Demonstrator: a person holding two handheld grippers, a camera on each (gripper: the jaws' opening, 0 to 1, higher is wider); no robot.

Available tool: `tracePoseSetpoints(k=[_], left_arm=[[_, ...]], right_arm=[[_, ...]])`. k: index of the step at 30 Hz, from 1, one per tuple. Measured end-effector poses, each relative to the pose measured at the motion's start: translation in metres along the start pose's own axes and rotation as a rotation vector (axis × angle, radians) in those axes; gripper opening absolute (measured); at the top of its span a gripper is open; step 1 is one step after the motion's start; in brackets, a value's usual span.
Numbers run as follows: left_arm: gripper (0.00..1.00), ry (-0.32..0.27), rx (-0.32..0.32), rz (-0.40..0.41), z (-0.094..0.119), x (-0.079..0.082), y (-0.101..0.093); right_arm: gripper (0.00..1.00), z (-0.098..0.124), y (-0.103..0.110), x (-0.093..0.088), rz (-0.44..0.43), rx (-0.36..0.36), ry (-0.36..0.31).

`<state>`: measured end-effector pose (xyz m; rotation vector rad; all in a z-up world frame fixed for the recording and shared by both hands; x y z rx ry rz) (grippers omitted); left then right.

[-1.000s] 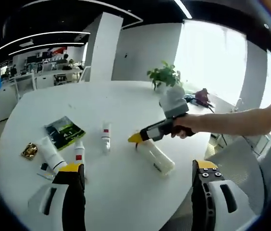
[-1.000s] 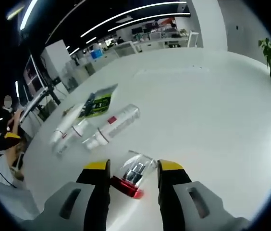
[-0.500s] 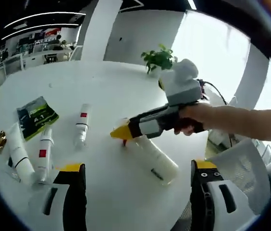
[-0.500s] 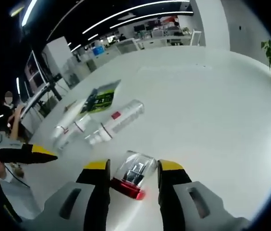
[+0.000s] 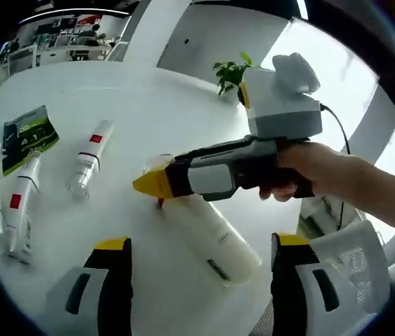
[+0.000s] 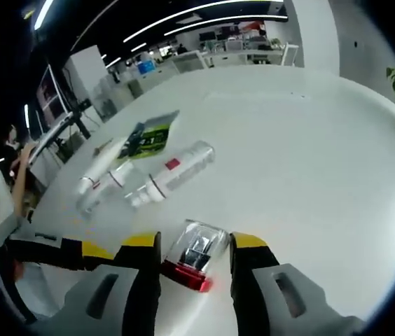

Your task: Arrange the skincare products in the storage area until every visible bottle or jar stands upright without overlapping.

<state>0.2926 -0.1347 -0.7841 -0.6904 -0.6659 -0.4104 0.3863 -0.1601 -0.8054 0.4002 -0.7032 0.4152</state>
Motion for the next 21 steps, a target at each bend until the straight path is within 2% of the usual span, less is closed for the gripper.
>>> tracePoseSetpoints(k=[2,6,7,9,14,17,19,21], left_arm=[[0.74,0.006,-0.002,-0.009,-0.002,-0.001,-0.003],[0.63,0.005,0.019,-0.010,-0.005,-0.001,-0.003],[0.62,0.005,0.020,-0.008,-0.005,-0.002,-0.003],[0.64,0.014,0.016,-0.008,-0.007,-0.005,-0.005],[0.60,0.019,0.020,-0.024,-0.008,-0.007,-0.003],[0.56,0.013,0.029,-0.024,-0.008,-0.006,-0.003],[0.61,0.003,0.029,-0.047,-0.008,-0.005,-0.003],[0.60,0.005,0.033,-0.057,-0.007,-0.006,-0.002]], right_arm=[[0.39,0.000,0.001,0.000,0.012,0.001,0.005],[0.38,-0.001,0.001,0.001,0.025,-0.002,0.015],[0.38,-0.001,0.001,0.001,0.027,-0.003,0.021],[0.38,-0.002,0.000,0.001,0.040,-0.003,0.054],[0.38,0.006,-0.001,-0.001,0.107,-0.018,0.169],[0.38,0.009,0.003,0.000,0.115,-0.014,0.204],[0.37,0.009,0.003,-0.001,0.114,-0.020,0.238],[0.37,0.009,0.002,-0.002,0.116,-0.023,0.289]])
Point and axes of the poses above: the point that each gripper's makers call its tool centre point, and the gripper's own axes: z roughly backward along the fingers, y roughly to its left, x roughly out of its top, the point moved 2 cm from there along z, roughly backward along the fingers, and after that the axes turned 1 degree about y, right-handed, at the moved point
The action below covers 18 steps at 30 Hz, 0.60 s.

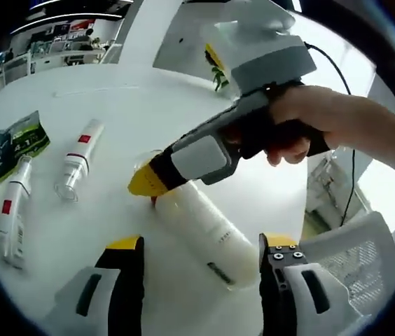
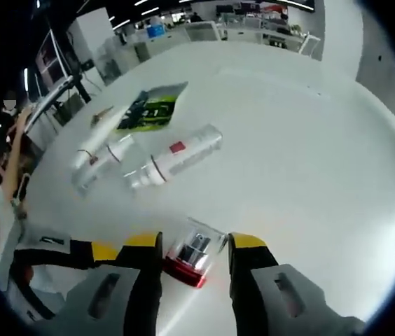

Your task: Arrange the skincare products in the storage area until every visible bottle or jar stands upright without overlapping.

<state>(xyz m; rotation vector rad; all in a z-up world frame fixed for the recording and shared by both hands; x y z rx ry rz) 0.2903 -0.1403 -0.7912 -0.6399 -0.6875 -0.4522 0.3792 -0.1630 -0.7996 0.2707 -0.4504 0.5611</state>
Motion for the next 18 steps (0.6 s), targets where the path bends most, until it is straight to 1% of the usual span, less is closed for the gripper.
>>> tracePoseSetpoints(k=[2,3,4,7,10,11,13,16,18], left_arm=[[0.57,-0.003,0.019,-0.006,0.001,-0.001,0.003],[0.55,-0.006,0.029,-0.006,0.001,-0.001,0.005],[0.55,-0.010,0.029,0.018,-0.001,0.000,0.005],[0.55,-0.016,0.027,-0.005,-0.003,0.001,0.005],[0.57,-0.018,0.027,-0.026,-0.006,0.000,0.001],[0.57,-0.020,0.029,-0.026,-0.006,0.000,0.001],[0.57,-0.026,0.034,-0.020,-0.007,0.001,0.003],[0.55,-0.038,0.036,-0.004,-0.008,0.001,0.003],[0.55,-0.042,0.039,-0.008,-0.009,0.002,0.002]], right_arm=[[0.36,0.001,0.000,-0.001,0.012,-0.011,0.045],[0.36,0.000,-0.001,0.000,0.030,-0.026,0.080],[0.36,0.001,0.000,0.001,0.054,-0.036,0.099],[0.35,0.002,0.003,0.002,0.106,-0.074,0.168],[0.35,0.004,0.004,-0.001,0.108,-0.102,0.249],[0.35,0.003,0.005,-0.002,0.114,-0.106,0.286],[0.34,0.003,0.009,-0.002,0.116,-0.100,0.330],[0.32,0.001,0.016,-0.003,0.110,-0.087,0.364],[0.32,-0.001,0.017,-0.002,0.139,-0.110,0.392]])
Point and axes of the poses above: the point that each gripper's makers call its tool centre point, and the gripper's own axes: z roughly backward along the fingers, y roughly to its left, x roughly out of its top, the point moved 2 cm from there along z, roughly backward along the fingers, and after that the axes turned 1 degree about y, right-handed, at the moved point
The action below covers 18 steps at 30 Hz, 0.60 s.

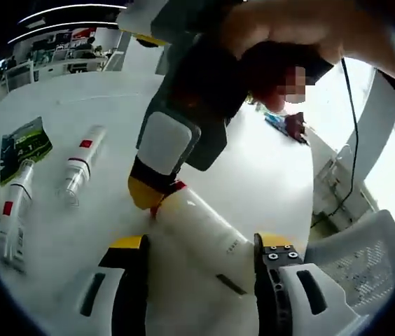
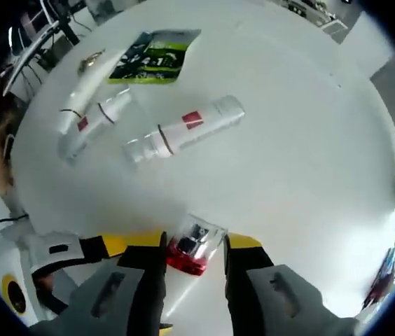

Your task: Arrange the skincare products in the storage area until every visible bottle or jar stands upright without overlapping.

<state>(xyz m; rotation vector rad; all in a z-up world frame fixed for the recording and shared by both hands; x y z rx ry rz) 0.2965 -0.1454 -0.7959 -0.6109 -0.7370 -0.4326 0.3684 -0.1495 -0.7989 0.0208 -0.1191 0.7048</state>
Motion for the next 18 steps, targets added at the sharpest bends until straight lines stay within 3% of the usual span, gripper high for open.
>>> tracePoseSetpoints(k=[5,8,12,18], left_arm=[[0.55,-0.011,0.007,-0.003,-0.001,0.000,-0.001],[0.52,-0.012,-0.005,0.013,0.000,-0.001,-0.002],[0.52,-0.024,0.000,0.020,0.000,-0.001,-0.001],[0.52,-0.028,-0.003,0.034,0.000,0.000,-0.001]], right_arm=[[0.31,-0.001,0.009,0.003,0.021,0.028,0.012],[0.29,-0.002,0.009,0.001,-0.067,0.003,0.065],[0.30,-0.002,0.014,0.000,-0.030,-0.009,0.068],[0.30,-0.012,0.014,-0.003,-0.124,0.018,0.064]])
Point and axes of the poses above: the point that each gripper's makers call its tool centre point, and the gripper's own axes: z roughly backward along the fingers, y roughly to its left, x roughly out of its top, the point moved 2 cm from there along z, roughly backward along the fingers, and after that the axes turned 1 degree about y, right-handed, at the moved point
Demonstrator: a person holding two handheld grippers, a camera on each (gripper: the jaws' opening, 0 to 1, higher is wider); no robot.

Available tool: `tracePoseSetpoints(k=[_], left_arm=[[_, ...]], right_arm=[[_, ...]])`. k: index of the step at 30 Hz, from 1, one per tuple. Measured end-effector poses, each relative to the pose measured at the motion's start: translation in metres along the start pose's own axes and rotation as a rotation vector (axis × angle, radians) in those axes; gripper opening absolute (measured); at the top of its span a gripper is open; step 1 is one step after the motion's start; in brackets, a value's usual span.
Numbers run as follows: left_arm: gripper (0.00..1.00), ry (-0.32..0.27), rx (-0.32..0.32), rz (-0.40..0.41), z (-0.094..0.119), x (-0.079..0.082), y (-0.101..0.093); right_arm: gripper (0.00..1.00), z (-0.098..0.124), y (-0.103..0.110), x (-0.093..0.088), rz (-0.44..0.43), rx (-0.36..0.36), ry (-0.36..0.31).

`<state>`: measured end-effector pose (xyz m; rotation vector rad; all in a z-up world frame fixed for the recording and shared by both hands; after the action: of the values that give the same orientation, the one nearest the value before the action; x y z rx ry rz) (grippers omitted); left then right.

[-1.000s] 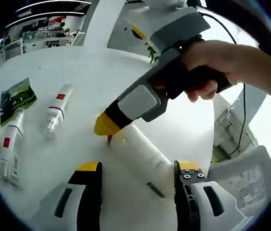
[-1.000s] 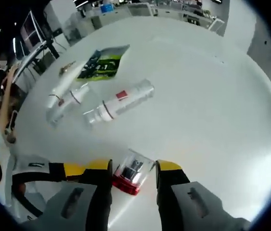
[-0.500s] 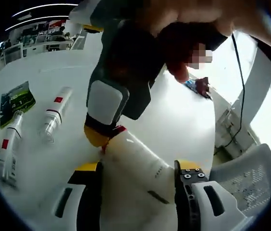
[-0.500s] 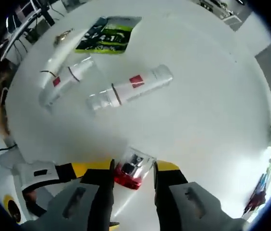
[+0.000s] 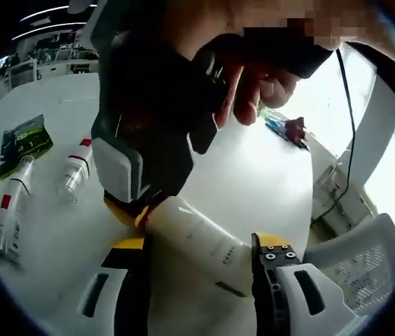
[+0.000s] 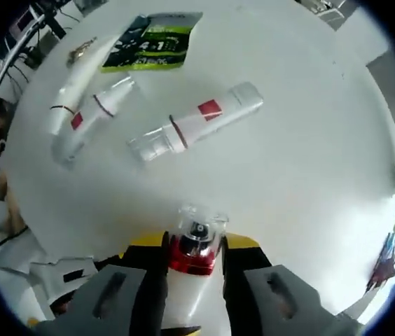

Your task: Arrange the skincare products in the storage area until every visible bottle or jar stands upright without overlapping.

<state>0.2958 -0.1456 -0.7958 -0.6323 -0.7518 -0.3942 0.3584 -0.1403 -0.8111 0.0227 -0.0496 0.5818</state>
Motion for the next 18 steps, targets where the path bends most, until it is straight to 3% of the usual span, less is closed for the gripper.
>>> tracePoseSetpoints(k=[6,11,14,15,18], left_arm=[[0.51,-0.007,-0.002,0.012,0.0003,0.0008,0.0023],[0.50,-0.013,-0.003,0.030,0.0005,0.0014,0.0020],[0.49,-0.020,-0.003,0.047,0.0011,0.0016,0.0026],[0.48,-0.019,-0.007,0.056,0.0013,0.0013,0.0023],[0.48,-0.024,-0.003,0.054,0.0014,0.0015,0.0025]], right_arm=[[0.29,-0.0032,0.0004,-0.0017,-0.065,0.038,0.001],[0.29,-0.0045,0.0036,-0.0021,0.020,-0.019,0.052],[0.29,-0.0044,0.0054,-0.0017,0.055,-0.009,0.054],[0.29,-0.0034,0.0053,-0.0029,0.017,-0.010,0.056],[0.30,-0.0030,0.0062,-0.0036,0.039,-0.008,0.052]])
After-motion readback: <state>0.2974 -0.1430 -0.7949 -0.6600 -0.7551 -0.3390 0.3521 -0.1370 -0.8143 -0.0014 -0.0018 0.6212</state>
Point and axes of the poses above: the point that each gripper's makers call its tool centre point, and the gripper's own axes: z roughly backward along the fingers, y roughly to its left, x roughly out of its top, the point moved 2 cm from there along z, roughly backward along the fingers, and after that the axes turned 1 degree about y, right-handed, at the moved point
